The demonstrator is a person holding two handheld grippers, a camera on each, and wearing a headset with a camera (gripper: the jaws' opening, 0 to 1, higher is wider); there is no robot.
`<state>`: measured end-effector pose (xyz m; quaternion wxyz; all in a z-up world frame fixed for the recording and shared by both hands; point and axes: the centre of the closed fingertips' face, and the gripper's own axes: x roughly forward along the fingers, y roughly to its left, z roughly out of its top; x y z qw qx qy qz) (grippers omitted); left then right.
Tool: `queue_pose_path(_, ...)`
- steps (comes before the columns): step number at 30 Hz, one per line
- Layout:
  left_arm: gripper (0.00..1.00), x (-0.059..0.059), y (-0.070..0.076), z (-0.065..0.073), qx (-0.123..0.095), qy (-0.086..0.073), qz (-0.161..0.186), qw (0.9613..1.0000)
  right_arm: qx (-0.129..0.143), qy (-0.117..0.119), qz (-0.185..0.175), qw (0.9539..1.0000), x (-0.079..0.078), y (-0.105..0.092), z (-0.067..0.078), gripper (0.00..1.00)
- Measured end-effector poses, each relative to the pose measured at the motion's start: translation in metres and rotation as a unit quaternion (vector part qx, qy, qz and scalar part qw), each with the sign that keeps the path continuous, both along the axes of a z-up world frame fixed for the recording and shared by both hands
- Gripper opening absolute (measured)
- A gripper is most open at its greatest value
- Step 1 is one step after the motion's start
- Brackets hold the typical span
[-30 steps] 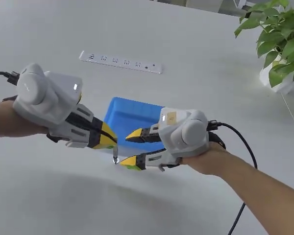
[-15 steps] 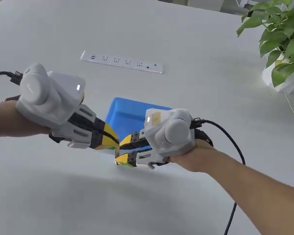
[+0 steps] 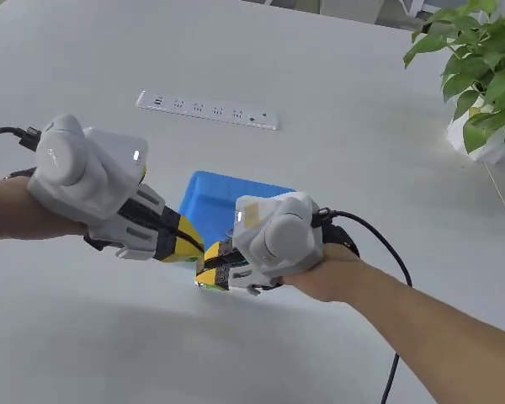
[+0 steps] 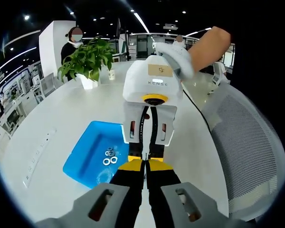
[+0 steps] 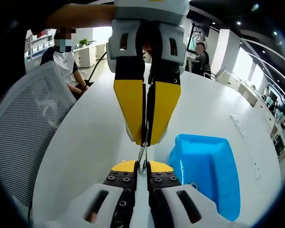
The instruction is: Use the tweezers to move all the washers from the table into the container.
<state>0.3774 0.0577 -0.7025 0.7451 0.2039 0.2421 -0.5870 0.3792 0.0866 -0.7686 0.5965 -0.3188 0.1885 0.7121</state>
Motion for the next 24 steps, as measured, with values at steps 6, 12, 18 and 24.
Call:
queue_pose_path(6, 0.05, 0.000, 0.001, 0.000, 0.003, -0.001, 0.004, 1.0000, 0.003, -0.002, -0.005, 1.0000, 0.001, 0.000, 0.000, 0.07)
queue_pose_path(12, 0.05, -0.001, 0.003, 0.000, 0.008, 0.001, 0.008, 0.9999, 0.001, -0.006, -0.002, 1.0000, 0.000, 0.001, 0.000, 0.07)
queue_pose_path(18, 0.12, -0.001, 0.008, 0.003, 0.003, 0.010, 0.028, 0.9996, 0.000, -0.004, 0.003, 1.0000, -0.005, 0.003, 0.000, 0.07)
queue_pose_path(24, 0.21, 0.000, 0.010, 0.016, -0.025, 0.008, 0.050, 0.9984, 0.001, -0.004, 0.004, 1.0000, -0.006, 0.003, 0.003, 0.07)
